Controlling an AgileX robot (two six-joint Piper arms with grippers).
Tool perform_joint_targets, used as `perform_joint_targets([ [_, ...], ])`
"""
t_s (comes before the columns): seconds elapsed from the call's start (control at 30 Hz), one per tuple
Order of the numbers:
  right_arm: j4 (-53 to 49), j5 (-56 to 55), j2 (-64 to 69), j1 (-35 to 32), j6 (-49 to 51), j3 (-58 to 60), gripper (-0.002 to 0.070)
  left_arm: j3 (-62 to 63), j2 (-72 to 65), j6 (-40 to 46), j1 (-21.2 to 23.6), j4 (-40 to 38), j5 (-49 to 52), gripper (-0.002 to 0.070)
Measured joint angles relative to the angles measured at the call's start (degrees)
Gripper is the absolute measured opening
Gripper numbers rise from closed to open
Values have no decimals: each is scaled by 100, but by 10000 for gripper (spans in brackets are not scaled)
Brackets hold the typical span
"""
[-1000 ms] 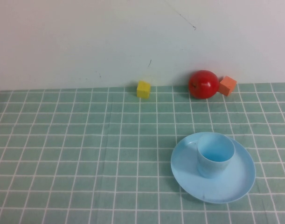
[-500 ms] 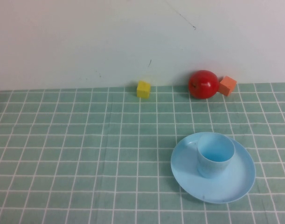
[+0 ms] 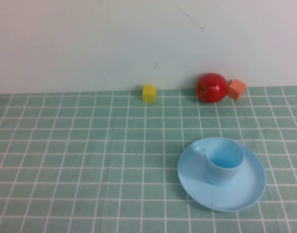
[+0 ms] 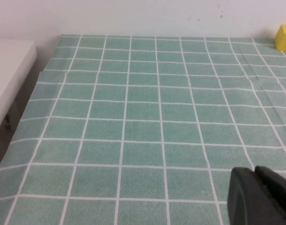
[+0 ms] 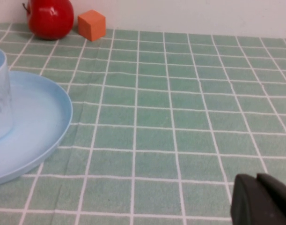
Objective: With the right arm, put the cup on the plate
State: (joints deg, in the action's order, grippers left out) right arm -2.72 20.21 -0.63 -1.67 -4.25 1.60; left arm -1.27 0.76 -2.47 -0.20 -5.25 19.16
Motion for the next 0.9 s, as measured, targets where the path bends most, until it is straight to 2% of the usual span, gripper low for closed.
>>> perform_joint_targets([
  [0.17, -197, 14, 0, 0, 271, 0, 3, 0, 0, 0, 0, 0, 0, -3],
  [0.9, -245, 14, 0, 0, 363, 0, 3, 0, 0, 0, 0, 0, 0, -3],
])
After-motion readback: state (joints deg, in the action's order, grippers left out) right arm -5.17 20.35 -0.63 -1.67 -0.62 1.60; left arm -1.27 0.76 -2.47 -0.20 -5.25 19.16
